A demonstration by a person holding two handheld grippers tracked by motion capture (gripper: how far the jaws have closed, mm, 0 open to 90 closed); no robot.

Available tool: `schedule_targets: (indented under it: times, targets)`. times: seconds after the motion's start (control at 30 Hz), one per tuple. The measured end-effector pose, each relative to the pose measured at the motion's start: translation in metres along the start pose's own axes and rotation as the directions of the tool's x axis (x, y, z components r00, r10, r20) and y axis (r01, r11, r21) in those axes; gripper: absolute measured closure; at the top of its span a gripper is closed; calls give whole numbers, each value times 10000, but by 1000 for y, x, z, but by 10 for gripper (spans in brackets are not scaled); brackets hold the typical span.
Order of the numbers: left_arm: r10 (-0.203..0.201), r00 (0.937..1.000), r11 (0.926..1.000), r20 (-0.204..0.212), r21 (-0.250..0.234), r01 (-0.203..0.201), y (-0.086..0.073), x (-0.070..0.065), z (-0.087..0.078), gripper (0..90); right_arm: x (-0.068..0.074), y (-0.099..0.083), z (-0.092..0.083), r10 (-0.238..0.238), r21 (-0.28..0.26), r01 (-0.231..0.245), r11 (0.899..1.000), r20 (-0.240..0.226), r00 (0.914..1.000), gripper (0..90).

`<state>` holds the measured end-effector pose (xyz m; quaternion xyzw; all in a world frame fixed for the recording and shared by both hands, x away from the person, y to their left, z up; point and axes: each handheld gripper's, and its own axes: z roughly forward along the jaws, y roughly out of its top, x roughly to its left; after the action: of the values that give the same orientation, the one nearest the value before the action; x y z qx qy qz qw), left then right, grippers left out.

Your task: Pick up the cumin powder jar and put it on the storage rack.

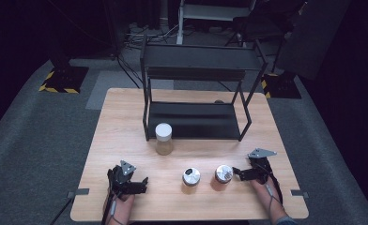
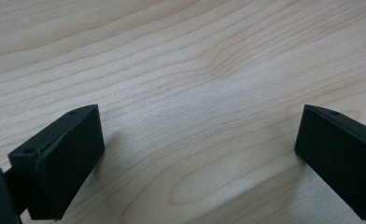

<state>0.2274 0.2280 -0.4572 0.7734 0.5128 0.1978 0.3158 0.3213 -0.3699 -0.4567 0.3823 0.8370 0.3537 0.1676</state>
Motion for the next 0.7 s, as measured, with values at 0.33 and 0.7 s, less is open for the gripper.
schedule_targets:
  times: [0.33,0.7]
  targets:
    - [-274,9974,9990,667,-341,297,2,10,-4,76,0,0,0,1,1,-1,10000,1,10000,18]
    - [-318,9830,9826,1808,-1743,638,25,25,-22,76,1,0,0,27,0,-27,10000,33,10000,18]
